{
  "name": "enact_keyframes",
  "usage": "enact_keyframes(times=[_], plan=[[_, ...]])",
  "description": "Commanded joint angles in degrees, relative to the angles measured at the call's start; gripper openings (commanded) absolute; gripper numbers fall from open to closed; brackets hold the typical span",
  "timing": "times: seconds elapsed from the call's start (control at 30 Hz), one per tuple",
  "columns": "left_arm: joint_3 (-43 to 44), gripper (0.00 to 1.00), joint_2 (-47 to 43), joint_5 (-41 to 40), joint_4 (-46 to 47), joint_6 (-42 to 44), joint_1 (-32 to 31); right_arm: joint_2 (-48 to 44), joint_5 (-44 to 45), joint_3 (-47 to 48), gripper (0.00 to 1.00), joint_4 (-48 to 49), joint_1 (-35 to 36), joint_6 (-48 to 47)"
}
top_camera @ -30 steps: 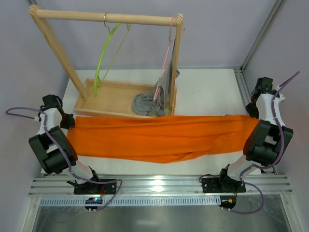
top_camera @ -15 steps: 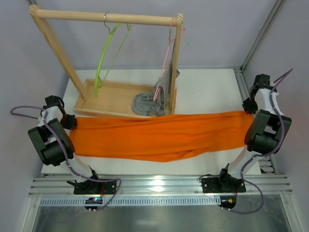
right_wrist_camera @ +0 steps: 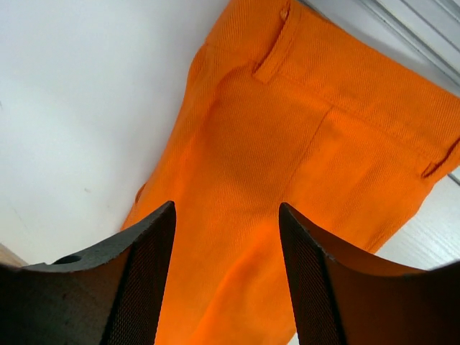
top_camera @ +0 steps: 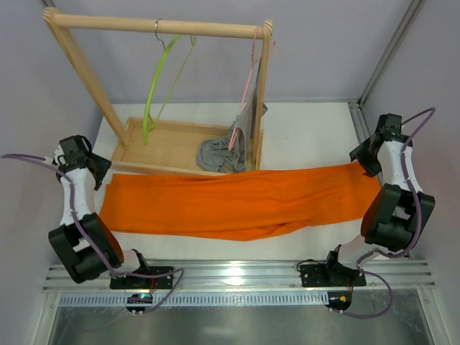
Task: Place the trousers on the hanger
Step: Fold the trousers
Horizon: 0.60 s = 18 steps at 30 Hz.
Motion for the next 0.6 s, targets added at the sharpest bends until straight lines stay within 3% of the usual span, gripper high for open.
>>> enact_keyframes(times=[0.0, 0.2, 0.43, 0.57], plan=[[-4.55, 0.59, -6.85, 0.11, 1.70, 3.18, -3.64, -5.93, -2.32, -3.48, 0.62, -1.76, 0.56, 1.83], [-11.50, 0.57, -17.29, 2.39, 0.29, 1.25, -9.70, -11.21, -5.92, -13.57, 0.58, -3.78, 2.66, 2.80], [-19.68, 0.55, -30.22, 8.02, 0.73, -5.24, -24.80, -25.35, -6.37, -24.04, 0.52, -6.76, 7.15, 3.06], [-21.44, 0.55, -32.61, 8.55, 0.12, -7.62, -32.55, -36.34, -9.53, -30.37, 0.38, -7.91, 9.96, 4.55]])
